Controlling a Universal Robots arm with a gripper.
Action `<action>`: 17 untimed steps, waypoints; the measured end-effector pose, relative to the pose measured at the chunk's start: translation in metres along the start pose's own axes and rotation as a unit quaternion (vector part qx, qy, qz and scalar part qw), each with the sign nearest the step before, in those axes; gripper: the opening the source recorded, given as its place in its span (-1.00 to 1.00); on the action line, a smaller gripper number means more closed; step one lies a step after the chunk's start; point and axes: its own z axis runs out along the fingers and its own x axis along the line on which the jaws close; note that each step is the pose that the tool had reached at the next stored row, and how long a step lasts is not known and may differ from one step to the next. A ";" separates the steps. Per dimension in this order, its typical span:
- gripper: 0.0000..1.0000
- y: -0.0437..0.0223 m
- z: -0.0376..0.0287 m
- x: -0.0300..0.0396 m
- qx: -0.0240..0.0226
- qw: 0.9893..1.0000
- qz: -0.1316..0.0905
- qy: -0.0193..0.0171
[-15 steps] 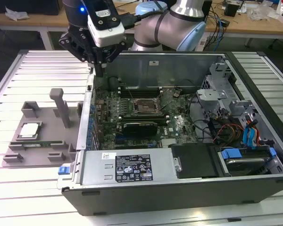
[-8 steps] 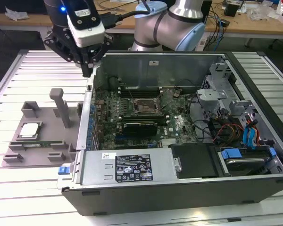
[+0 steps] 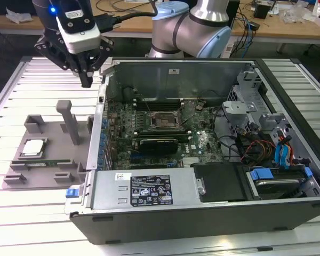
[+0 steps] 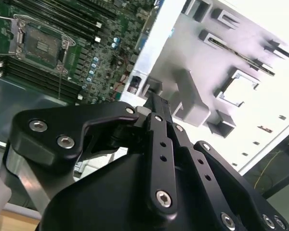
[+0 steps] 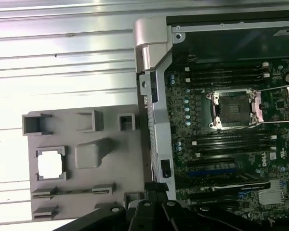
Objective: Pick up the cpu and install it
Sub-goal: 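Reach for the cpu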
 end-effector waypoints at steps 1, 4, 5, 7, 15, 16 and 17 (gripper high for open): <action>-0.79 -0.0002 -0.0001 0.0027 0.000 1.000 0.000 0.000; -0.79 -0.0011 -0.0004 0.0152 0.000 1.000 0.000 0.000; -0.79 -0.0013 -0.0005 0.0175 0.000 1.000 0.000 0.000; -0.79 -0.0017 -0.0006 0.0227 0.000 1.000 0.000 0.000; -0.79 -0.0036 -0.0013 0.0485 0.000 1.000 0.000 0.000; -0.79 -0.0039 -0.0014 0.0520 0.000 1.000 0.000 0.000; -0.79 -0.0042 -0.0016 0.0559 0.000 1.000 0.000 0.000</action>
